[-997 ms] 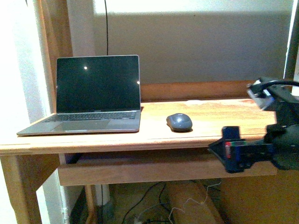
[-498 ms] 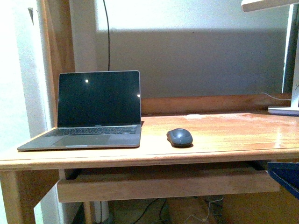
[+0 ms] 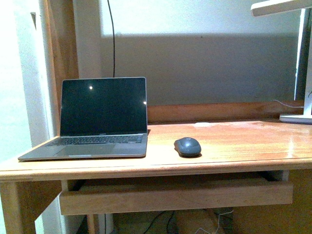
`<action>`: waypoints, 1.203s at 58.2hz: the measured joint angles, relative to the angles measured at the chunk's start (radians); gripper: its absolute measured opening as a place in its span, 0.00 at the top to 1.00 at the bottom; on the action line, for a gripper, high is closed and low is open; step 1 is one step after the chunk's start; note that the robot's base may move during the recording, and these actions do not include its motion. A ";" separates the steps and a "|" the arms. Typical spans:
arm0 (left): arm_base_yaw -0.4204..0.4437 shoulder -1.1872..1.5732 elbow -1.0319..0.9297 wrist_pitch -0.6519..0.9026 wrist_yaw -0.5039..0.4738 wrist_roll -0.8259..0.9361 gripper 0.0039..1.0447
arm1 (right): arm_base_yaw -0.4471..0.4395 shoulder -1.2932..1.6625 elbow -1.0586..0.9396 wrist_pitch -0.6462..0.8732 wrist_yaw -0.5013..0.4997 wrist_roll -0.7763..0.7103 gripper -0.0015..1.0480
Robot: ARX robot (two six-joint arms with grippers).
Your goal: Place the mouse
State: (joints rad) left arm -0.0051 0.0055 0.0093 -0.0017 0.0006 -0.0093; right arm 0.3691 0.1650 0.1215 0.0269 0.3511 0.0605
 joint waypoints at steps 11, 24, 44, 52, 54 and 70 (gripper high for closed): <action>0.000 0.000 0.000 0.000 -0.001 0.000 0.07 | -0.148 -0.068 -0.035 -0.017 -0.144 -0.047 0.69; 0.000 0.000 0.000 0.000 0.000 0.000 0.07 | -0.329 -0.108 -0.060 -0.030 -0.338 -0.056 0.89; 0.000 0.000 0.000 0.000 0.000 0.000 0.07 | -0.365 -0.156 -0.106 -0.029 -0.350 -0.056 0.90; 0.000 0.000 0.000 0.000 -0.001 0.000 0.07 | -0.366 -0.158 -0.106 -0.029 -0.351 -0.056 0.90; 0.000 0.000 0.000 0.000 -0.001 0.000 0.07 | -0.366 -0.158 -0.106 -0.029 -0.351 -0.056 0.90; 0.000 0.000 0.000 0.000 -0.001 0.000 0.07 | -0.366 -0.158 -0.106 -0.029 -0.351 -0.058 0.62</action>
State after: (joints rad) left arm -0.0051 0.0051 0.0093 -0.0017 -0.0002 -0.0093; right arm 0.0032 0.0067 0.0154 -0.0017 0.0002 0.0029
